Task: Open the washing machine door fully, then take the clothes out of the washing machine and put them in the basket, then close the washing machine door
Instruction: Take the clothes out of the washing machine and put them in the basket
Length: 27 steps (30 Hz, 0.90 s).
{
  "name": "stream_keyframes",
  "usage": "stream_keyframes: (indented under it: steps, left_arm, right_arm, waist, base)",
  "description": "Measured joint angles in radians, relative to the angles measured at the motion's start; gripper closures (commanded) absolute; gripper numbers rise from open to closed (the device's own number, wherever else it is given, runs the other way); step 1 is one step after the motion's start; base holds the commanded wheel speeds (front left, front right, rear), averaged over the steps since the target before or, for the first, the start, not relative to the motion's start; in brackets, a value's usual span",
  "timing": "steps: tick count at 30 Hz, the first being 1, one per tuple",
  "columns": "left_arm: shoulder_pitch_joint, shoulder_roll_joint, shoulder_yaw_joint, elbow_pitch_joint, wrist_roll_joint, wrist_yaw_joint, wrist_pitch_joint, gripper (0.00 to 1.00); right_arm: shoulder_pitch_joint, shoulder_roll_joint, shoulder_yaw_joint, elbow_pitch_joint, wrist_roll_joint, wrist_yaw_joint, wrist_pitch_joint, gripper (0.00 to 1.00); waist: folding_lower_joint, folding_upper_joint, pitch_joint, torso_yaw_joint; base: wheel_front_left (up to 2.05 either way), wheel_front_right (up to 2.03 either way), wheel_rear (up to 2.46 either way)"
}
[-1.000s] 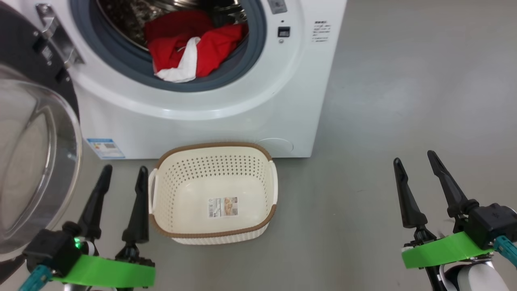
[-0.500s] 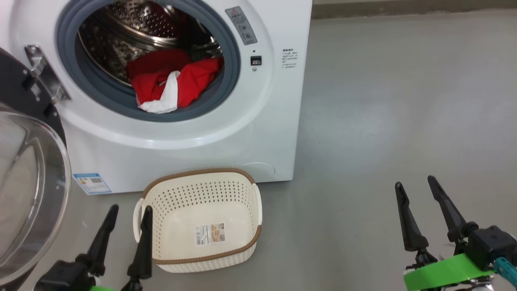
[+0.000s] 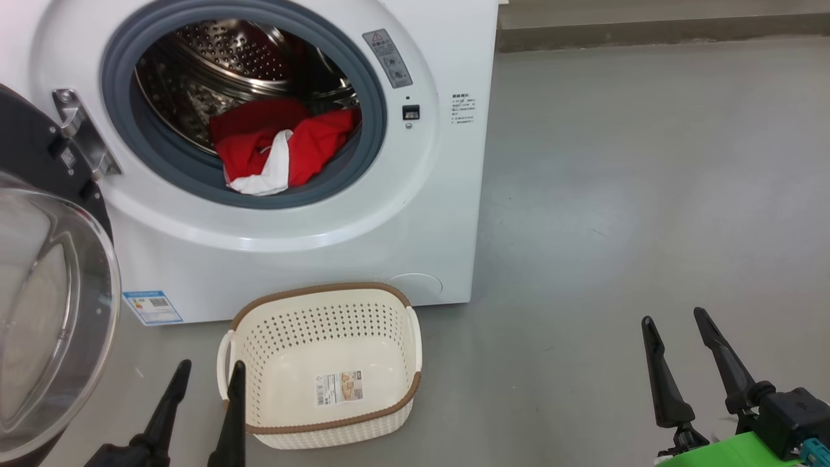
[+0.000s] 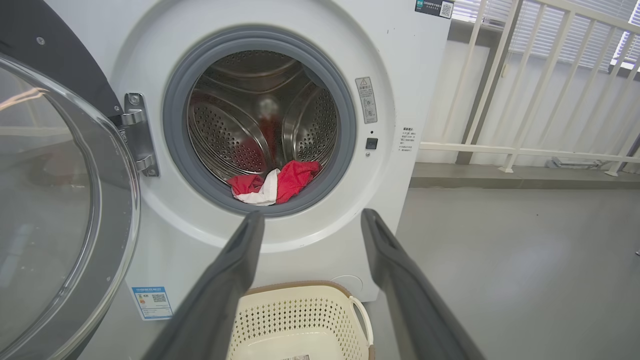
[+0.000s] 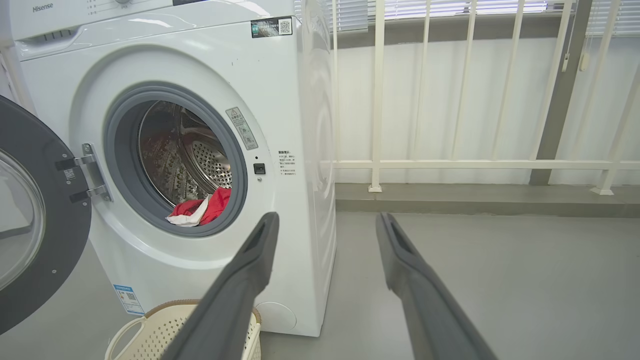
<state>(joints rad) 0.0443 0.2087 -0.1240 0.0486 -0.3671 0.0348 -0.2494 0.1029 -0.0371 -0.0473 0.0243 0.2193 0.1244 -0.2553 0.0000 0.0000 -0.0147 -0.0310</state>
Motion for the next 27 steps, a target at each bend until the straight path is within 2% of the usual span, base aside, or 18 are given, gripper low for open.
stream_keyframes:
  steps: [8,20,27]
  left_arm:
    - [0.0,0.0,-0.01,-0.001,0.007,0.014,0.002,0.0]
    - [0.0,0.0,-0.021,-0.028,0.016,0.021,0.01,0.0]
    - [0.0,-0.002,-0.028,-0.052,0.012,0.028,0.01,0.0]
  right_arm:
    - [0.0,0.0,-0.003,-0.005,0.0,0.0,0.0,0.0]
    - [0.0,0.0,-0.004,-0.005,0.0,0.0,0.0,0.0]
    - [0.0,0.0,-0.004,-0.005,0.001,0.0,0.0,0.0]
  waist:
    - [0.0,0.0,-0.006,0.005]
    - [0.0,0.0,0.0,0.006]
    - [0.0,0.0,0.005,0.007]
  base:
    - [0.29,-0.29,0.0]
    - [1.36,-1.36,0.0]
    - [0.6,-0.6,0.0]
